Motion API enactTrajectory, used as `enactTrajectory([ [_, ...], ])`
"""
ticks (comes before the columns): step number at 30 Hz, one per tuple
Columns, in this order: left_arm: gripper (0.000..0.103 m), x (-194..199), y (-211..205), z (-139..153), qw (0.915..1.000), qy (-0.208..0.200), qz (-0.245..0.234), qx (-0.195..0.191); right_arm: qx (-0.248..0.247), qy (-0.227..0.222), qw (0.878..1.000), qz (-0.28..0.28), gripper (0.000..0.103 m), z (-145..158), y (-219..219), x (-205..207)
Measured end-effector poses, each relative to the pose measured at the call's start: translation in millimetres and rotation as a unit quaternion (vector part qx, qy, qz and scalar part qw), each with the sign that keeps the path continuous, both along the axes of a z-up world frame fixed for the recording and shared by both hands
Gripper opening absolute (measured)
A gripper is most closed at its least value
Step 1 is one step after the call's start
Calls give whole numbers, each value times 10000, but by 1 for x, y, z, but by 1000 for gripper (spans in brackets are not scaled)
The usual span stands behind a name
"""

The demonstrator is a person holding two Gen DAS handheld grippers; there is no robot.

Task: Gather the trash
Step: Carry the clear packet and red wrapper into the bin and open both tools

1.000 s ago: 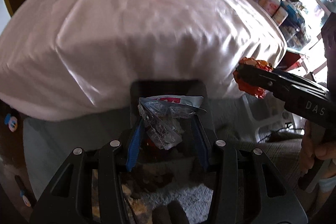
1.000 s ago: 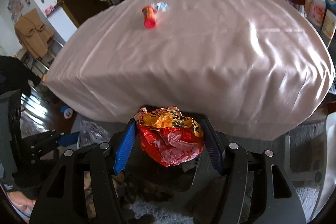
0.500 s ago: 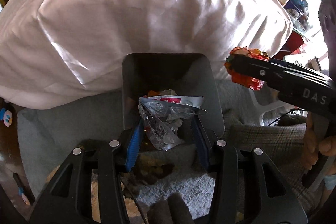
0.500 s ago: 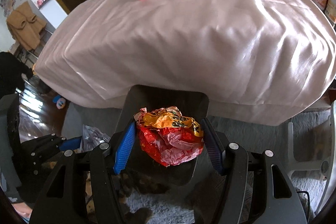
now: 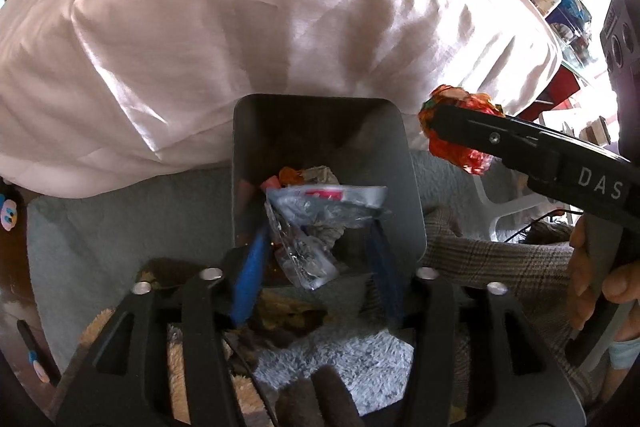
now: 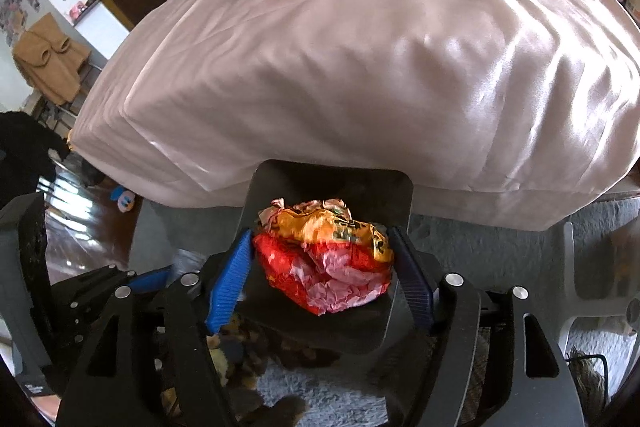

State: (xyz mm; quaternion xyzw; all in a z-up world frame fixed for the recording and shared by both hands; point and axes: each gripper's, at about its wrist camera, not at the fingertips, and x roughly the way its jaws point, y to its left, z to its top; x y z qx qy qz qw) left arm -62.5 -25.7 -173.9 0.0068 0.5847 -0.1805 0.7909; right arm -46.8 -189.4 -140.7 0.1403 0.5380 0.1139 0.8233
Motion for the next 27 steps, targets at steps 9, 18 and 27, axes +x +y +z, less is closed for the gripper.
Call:
enactTrajectory([
  [9, 82, 2, 6, 0, 9997, -98, 108, 204, -166, -24, 9997, -169, 93, 1, -8, 0],
  [18, 90, 3, 5, 3, 9995, -159, 116, 254, -369, -50, 9987, -340, 99, 1, -16, 1],
  [27, 91, 17, 11, 39, 9988, -399, 285, 55, -318, -324, 9976, -519, 99, 29, -31, 15],
])
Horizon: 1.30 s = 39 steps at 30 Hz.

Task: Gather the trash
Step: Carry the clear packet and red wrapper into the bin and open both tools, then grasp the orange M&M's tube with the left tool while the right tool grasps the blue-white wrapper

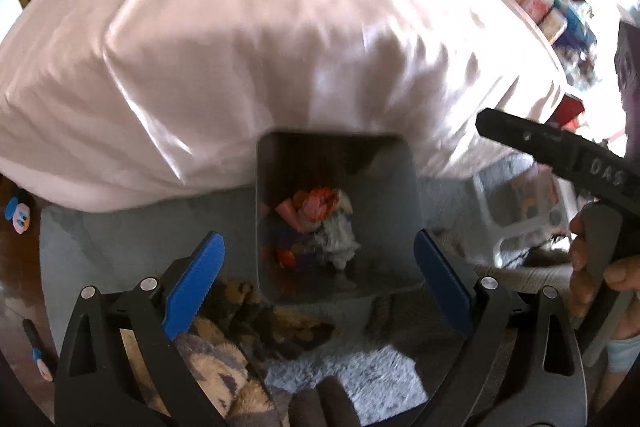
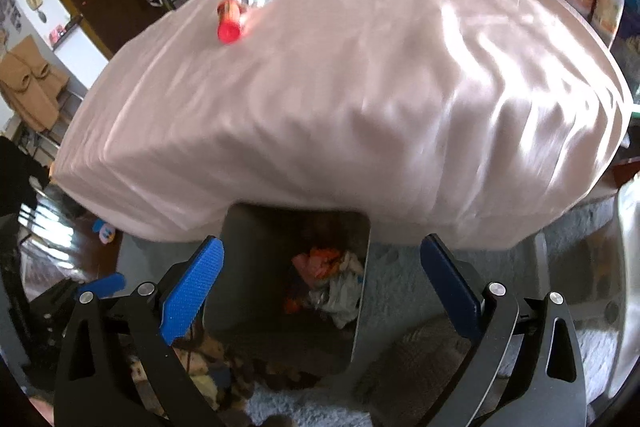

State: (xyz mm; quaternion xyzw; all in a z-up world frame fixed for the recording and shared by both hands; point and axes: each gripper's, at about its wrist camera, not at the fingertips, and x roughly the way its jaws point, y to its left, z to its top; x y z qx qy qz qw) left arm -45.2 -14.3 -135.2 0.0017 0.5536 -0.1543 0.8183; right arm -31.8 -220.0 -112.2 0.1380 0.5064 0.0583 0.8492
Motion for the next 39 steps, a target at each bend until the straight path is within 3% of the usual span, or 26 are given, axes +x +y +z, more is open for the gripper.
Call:
enactTrajectory([
  [10, 94, 58, 8, 67, 9962, -766, 244, 333, -142, -376, 9992, 1, 99, 55, -10, 56],
  [15, 95, 93, 3, 82, 9943, -934, 403, 331, -246, -548, 9981, -167, 99, 76, -16, 94],
  [26, 95, 170, -22, 78, 9937, -947, 559, 208, -116, -524, 9980, -342, 99, 79, -35, 159],
  [39, 93, 246, -59, 46, 9939, -823, 628, 371, -139, -633, 9972, -380, 99, 67, -48, 214],
])
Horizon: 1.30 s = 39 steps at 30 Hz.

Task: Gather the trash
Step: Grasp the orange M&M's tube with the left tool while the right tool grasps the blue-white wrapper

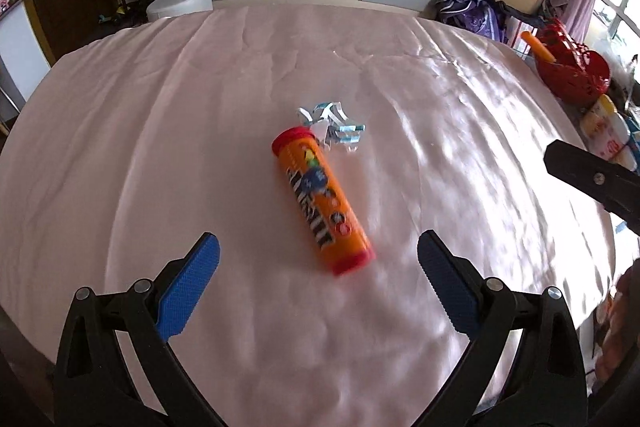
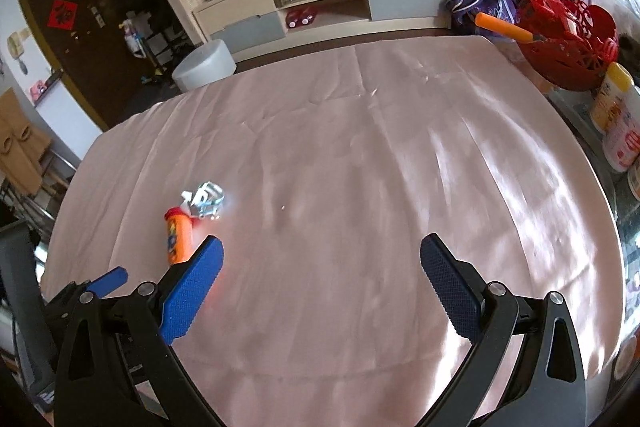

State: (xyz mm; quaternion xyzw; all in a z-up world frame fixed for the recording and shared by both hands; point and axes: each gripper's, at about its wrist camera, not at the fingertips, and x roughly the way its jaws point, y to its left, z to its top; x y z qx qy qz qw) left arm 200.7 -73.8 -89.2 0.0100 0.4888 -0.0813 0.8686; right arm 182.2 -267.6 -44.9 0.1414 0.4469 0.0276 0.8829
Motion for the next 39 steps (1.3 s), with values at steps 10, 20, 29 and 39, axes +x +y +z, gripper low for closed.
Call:
enactTrajectory([
  [10, 50, 20, -4, -24, 9996, 106, -141, 221, -91, -30, 9998, 178, 99, -9, 11, 19],
  [20, 27, 25, 32, -11, 9995, -64, -82, 286, 56, -74, 9987, 498, 98, -18, 49, 39],
  [29, 26, 27, 62, -11, 9984, -121, -34, 549, 115, -14, 9961, 876, 85, -32, 99, 66],
  [39, 26, 30, 66, -15, 9990, -86, -92, 440, -173, 280, 9924, 1184, 41, -52, 131, 79],
])
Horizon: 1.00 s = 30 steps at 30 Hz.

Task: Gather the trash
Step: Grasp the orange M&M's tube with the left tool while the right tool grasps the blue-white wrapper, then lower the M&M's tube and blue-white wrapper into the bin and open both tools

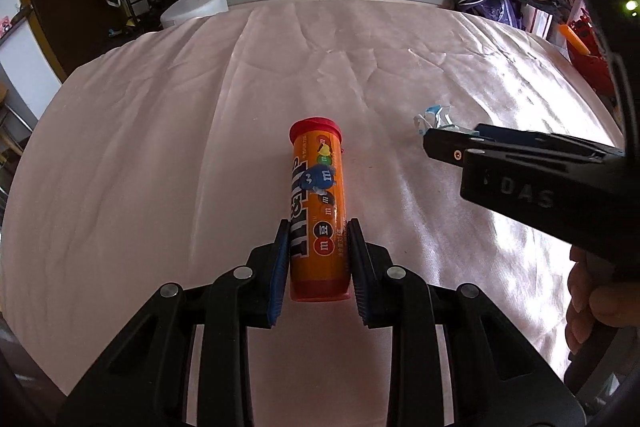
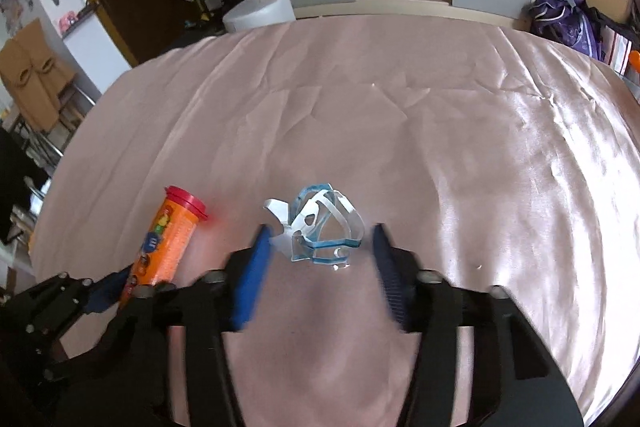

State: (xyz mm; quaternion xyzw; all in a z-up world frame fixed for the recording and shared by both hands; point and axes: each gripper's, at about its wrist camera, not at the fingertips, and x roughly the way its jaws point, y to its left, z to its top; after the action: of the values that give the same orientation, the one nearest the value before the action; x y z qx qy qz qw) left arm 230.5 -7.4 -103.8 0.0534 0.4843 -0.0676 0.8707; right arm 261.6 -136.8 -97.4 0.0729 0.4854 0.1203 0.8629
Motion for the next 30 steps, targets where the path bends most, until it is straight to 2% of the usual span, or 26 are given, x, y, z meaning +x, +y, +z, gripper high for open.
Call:
enactTrajectory([
  [2, 26, -1, 0, 0, 10000, 23, -13, -20, 2, 1, 10000, 40, 27, 0, -2, -2],
  [5, 26, -6, 1, 4, 10000, 32, -43, -44, 37, -79, 9999, 52, 17, 7, -9, -10],
  [14, 26, -37, -2, 38, 9997, -121, -215, 22, 9, -400, 9992, 72, 14, 51, -51, -59],
  [18, 26, -62, -4, 57, 9995, -178, -263, -90, 35, -491, 9988, -37, 14, 73, -74, -91],
  [23, 26, -103, -5, 81, 9988, -263, -303, -292, -16, -639, 9977, -215, 14, 97, -94, -134],
  [30, 26, -178, -8, 107, 9966, -537, -469, -416, -60, -779, 9967, -204, 14, 113, -104, -207],
])
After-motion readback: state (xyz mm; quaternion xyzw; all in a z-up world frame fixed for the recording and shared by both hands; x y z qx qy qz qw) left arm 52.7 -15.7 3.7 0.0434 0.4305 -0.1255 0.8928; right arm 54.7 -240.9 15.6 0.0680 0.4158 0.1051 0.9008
